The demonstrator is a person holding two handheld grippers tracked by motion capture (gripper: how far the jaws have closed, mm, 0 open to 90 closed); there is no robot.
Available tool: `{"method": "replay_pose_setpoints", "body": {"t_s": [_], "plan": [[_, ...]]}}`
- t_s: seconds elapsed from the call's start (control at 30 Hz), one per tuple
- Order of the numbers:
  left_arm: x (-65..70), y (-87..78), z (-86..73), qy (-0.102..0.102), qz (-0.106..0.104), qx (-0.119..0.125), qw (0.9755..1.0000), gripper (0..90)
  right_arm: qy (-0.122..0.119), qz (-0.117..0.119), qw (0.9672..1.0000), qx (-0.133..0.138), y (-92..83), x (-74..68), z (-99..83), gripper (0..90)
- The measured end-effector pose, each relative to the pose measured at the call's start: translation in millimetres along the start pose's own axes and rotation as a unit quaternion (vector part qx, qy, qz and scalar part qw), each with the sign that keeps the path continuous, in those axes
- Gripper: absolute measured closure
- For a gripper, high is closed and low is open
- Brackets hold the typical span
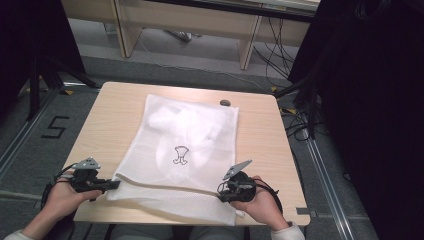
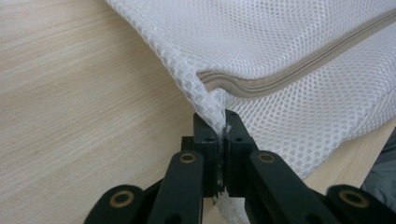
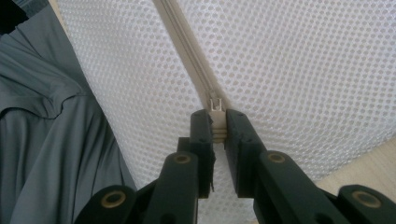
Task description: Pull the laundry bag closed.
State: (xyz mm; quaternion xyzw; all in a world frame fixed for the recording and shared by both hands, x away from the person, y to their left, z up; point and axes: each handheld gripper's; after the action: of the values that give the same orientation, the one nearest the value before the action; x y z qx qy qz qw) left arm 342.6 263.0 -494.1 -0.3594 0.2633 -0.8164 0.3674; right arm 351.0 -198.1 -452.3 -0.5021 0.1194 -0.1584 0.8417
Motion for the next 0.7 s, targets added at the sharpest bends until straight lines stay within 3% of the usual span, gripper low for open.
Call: {"method": "replay_pose_setpoints", "body": {"t_s": [0.03, 0.1, 0.13, 0.17, 0.23, 0.3, 0.37, 0.43, 0.47, 0.53, 0.7], "plan": [[1.9, 2.1, -0.9, -0.017, -0.002, 0.015, 0.9997, 85.8, 0.003, -0.001, 1.0, 0.0, 0.0, -0.6, -0.5, 82.2], [1.7, 3.5, -1.8, -0.02, -0.002, 0.029, 0.9994, 85.8, 0.0, 0.0, 1.0, 0.0, -1.1, 0.4, -2.0, 82.2], [1.7, 3.3, -1.7, -0.021, -0.001, 0.029, 0.9994, 85.8, 0.008, 0.003, 1.0, 0.0, -2.3, 0.0, -3.0, 82.2], [-1.5, 0.4, -0.8, 0.0, 0.004, 0.011, 0.9999, 85.8, 0.005, -0.002, 1.0, 0.0, -2.3, 0.8, -3.8, 82.2], [-1.5, 0.3, -0.8, 0.001, 0.005, 0.01, 0.9999, 85.8, 0.008, 0.0, 1.0, 0.002, -2.5, 0.8, -5.3, 82.2], [-1.6, 0.4, -0.9, 0.0, 0.006, 0.011, 0.9999, 85.8, 0.007, -0.003, 1.0, 0.001, -3.0, 1.2, -6.7, 82.2], [0.7, 2.9, -1.8, -0.021, 0.003, 0.027, 0.9994, 85.8, 0.007, -0.001, 1.0, 0.0, -3.9, 1.3, -7.4, 82.2], [0.2, 1.4, -0.9, -0.019, 0.003, 0.016, 0.9997, 85.8, 0.002, -0.003, 1.0, 0.005, -3.8, 2.5, -8.7, 82.2], [0.7, 2.7, -1.8, -0.021, 0.003, 0.028, 0.9994, 85.8, 0.003, -0.004, 1.0, 0.002, -4.4, 2.4, -9.2, 82.2], [0.1, 1.4, -1.0, -0.02, 0.003, 0.015, 0.9997, 85.8, 0.013, -0.004, 0.9999, 0.001, -5.6, 1.9, -10.6, 82.2], [-0.4, 1.1, -1.1, -0.02, 0.002, 0.016, 0.9997, 85.8, 0.017, -0.004, 0.9998, 0.0, -7.6, 2.2, -13.5, 82.2]]}}
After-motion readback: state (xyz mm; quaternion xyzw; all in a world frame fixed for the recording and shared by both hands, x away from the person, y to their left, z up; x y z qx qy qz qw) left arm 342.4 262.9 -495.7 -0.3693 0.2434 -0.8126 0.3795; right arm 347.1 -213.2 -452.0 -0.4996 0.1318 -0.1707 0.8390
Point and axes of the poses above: each handheld gripper's, and its own axes: y roughly forward along the jaws, z roughly out of its top, x roughly to its right, and after that the axes turned 12 degrees about -y, right-handed
